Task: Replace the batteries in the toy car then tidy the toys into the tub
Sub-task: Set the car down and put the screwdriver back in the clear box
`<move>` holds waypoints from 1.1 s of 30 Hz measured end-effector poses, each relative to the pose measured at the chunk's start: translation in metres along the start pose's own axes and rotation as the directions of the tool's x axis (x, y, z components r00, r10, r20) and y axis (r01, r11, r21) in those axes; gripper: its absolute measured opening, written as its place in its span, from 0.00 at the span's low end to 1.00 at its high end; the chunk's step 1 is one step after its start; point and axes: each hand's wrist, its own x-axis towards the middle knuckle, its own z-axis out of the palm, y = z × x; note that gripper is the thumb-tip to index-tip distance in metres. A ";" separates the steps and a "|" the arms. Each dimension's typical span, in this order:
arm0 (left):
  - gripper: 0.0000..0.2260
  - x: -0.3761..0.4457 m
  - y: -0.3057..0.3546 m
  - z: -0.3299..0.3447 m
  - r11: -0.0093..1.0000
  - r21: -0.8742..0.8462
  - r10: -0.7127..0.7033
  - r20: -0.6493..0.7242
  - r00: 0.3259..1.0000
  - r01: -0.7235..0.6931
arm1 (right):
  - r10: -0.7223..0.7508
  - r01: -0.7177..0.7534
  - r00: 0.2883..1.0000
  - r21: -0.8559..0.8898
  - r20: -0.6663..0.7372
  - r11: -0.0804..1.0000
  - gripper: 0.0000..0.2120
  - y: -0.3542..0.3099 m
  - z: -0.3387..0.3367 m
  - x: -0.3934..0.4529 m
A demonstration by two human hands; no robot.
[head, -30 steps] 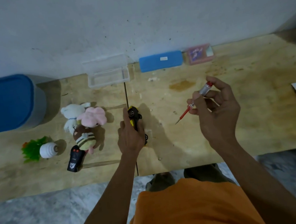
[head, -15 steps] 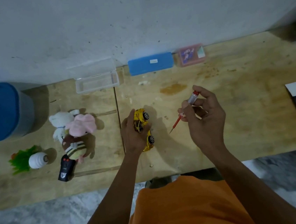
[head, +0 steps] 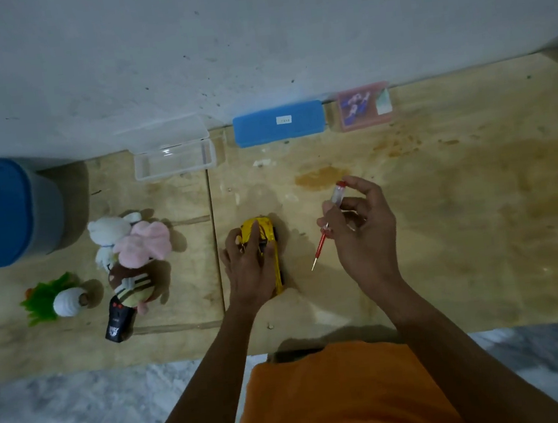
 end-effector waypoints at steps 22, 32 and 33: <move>0.25 0.112 -0.077 -0.129 0.998 -0.031 0.050 -0.301 0.952 -0.062 | -0.381 0.560 0.824 -0.500 0.419 0.661 0.08 0.024 0.234 0.099; 0.29 0.221 -0.130 -0.160 0.992 0.103 -0.064 -0.122 0.990 0.077 | -0.387 0.710 0.668 -0.699 0.635 0.079 0.06 0.050 0.322 0.136; 0.28 0.225 -0.133 -0.157 0.993 0.097 -0.057 -0.115 0.992 0.068 | -0.373 0.715 0.668 -0.695 0.644 0.079 0.05 0.054 0.324 0.138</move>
